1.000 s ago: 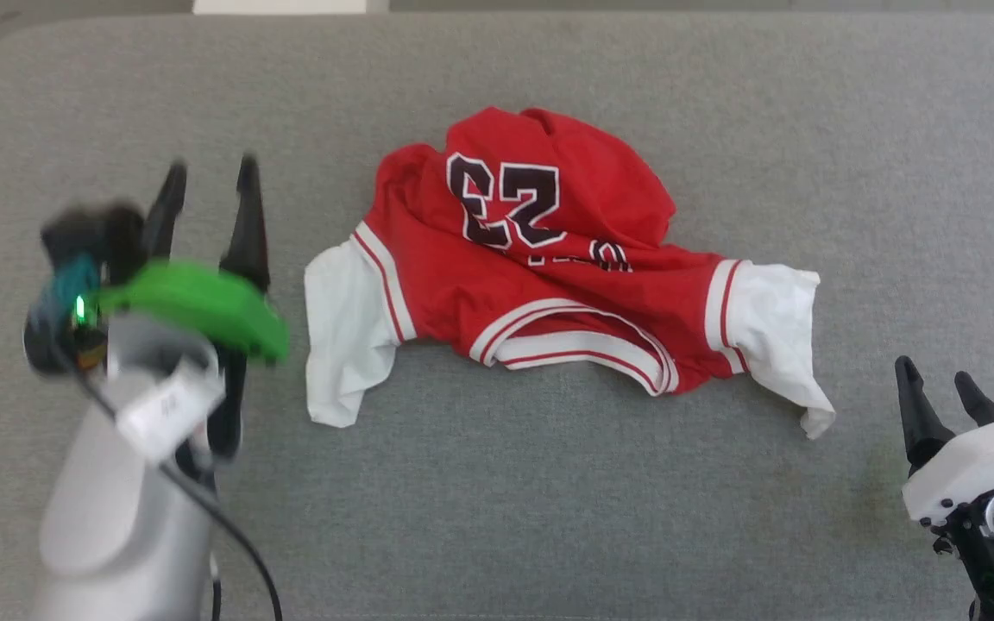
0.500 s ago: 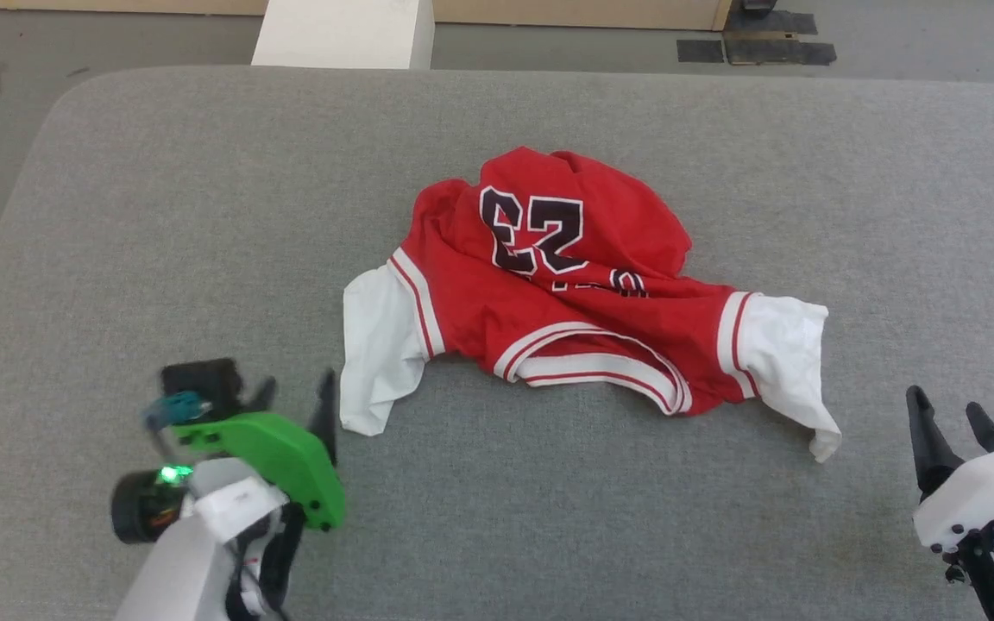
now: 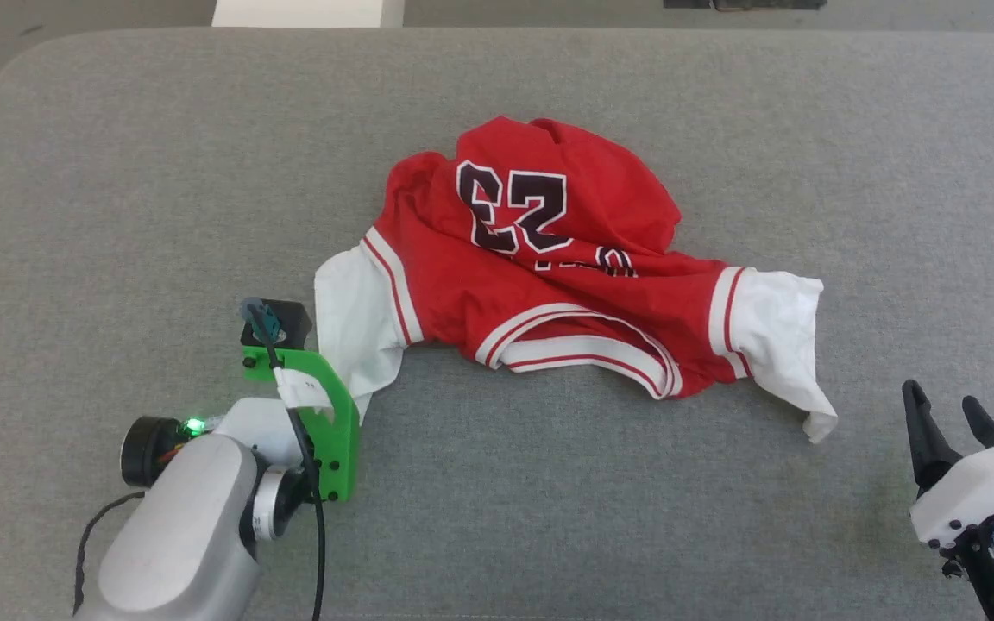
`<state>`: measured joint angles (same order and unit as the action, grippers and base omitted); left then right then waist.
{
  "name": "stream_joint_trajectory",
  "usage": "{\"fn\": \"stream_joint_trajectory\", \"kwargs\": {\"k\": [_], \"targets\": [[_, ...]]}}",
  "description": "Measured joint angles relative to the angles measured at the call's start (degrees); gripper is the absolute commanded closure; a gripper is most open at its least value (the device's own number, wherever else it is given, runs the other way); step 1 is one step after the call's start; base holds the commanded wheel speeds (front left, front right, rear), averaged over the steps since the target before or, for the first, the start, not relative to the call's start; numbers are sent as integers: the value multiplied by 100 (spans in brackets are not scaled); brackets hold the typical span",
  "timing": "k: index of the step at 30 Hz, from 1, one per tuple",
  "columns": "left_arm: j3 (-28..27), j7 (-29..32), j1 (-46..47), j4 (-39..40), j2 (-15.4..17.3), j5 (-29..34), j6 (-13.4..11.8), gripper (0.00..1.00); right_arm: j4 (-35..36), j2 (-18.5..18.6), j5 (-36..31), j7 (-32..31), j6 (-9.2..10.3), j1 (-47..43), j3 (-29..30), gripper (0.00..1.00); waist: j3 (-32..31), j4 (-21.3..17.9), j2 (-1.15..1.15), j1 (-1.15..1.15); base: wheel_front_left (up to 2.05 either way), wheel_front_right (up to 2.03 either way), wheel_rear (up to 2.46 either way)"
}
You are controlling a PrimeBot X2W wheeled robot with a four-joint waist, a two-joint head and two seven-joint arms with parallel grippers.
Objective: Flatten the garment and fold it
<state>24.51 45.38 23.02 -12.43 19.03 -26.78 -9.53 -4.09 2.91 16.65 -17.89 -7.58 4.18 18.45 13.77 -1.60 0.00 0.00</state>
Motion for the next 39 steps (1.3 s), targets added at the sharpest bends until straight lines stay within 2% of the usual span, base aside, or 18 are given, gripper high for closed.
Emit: {"fn": "stream_joint_trajectory", "kwargs": {"k": [5, 6, 7, 8, 14, 18, 20, 24, 32, 39], "targets": [[11, 68, 99, -225, 11, -44, 40, 0, -11, 1, 5, 35, 0, 57, 35, 0, 158, -129, 0, 0, 0, 0, 0], [-1, 46, 109, -232, 0, -62, 48, 29, -18, 1, 5, 48, 0, 57, 40, 0, 189, -151, 0, 0, 0, 0, 0], [-23, 30, 107, -242, -15, -107, 48, 88, -22, 1, 5, 63, 0, 57, 47, 0, 214, -165, 0, 0, 0, 0, 0], [-43, 3, 105, -250, -14, -130, 66, 100, -26, 2, 5, 78, 0, 59, 52, 0, 243, -181, 0, 0, 0, 0, 0], [-297, -372, 18, -176, -137, -477, 138, 100, -40, 2, -8, 85, 0, 103, 66, 0, 279, -216, 0, 0, 0, 0, 0], [-567, -701, -207, 103, -169, -676, 68, 100, 144, 2, -208, -20, 0, 121, -44, 0, 200, -186, 0, 0, 0, 0, 0], [-701, -840, -361, 272, -191, -739, -23, 100, 249, 5, -364, -275, 0, 161, -181, 0, 159, -172, 0, 0, 0, 0, 0], [-998, -1088, -665, 773, -171, -813, -252, 100, 434, 87, -594, -1184, 0, 284, -630, 0, 93, -124, 0, 0, 0, 0, 0], [-1147, -1141, -1027, 1441, -101, -811, -497, 100, 553, 571, -861, -2828, 0, 755, -1443, 0, 133, 49, 0, 0, 0, 0, 0], [-1073, -1151, -1054, 1527, -120, -811, -522, 100, 132, 918, -966, -3312, 0, 914, -2036, 0, 308, 168, 0, 0, 0, 0, 0]]}}
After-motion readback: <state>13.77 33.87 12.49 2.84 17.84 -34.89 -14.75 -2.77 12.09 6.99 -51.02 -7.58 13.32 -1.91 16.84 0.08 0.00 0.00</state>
